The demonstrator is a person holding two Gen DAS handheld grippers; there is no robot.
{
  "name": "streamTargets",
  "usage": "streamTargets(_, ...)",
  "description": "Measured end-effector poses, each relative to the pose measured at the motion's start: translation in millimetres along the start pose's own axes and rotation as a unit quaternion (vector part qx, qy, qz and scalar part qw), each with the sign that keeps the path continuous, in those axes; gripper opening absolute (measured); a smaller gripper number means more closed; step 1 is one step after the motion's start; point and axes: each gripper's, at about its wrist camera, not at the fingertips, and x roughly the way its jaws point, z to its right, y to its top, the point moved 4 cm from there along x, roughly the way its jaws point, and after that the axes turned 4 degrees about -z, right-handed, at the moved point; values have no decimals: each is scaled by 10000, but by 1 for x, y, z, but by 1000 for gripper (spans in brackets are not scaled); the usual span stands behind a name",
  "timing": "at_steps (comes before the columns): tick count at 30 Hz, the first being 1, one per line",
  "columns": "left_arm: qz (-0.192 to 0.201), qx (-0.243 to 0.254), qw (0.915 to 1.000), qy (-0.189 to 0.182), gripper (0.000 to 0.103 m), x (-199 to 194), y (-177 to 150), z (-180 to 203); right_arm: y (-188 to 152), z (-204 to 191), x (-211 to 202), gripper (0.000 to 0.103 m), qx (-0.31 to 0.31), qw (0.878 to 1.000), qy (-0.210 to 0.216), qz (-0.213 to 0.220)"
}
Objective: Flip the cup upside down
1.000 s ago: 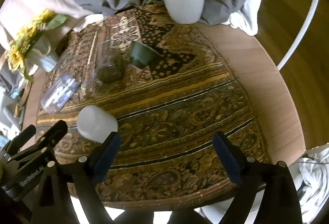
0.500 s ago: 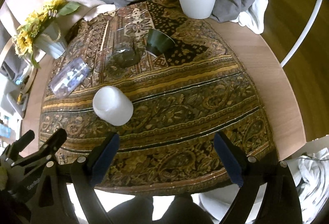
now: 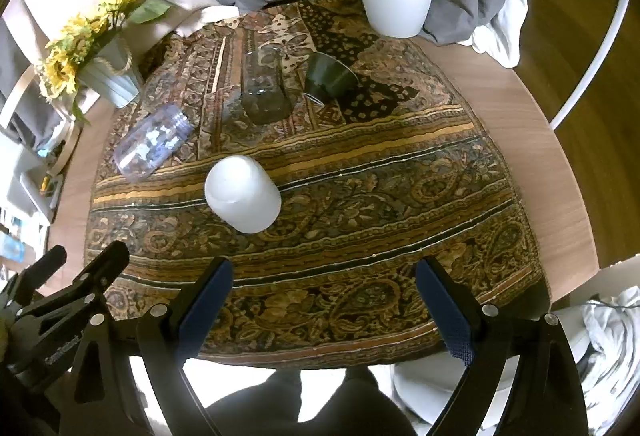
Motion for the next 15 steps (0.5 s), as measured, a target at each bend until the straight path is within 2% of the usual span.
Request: streamTargets(15, 2, 24, 10000, 5, 103, 0, 0, 0, 1, -1, -2, 93, -16, 10000, -25, 53)
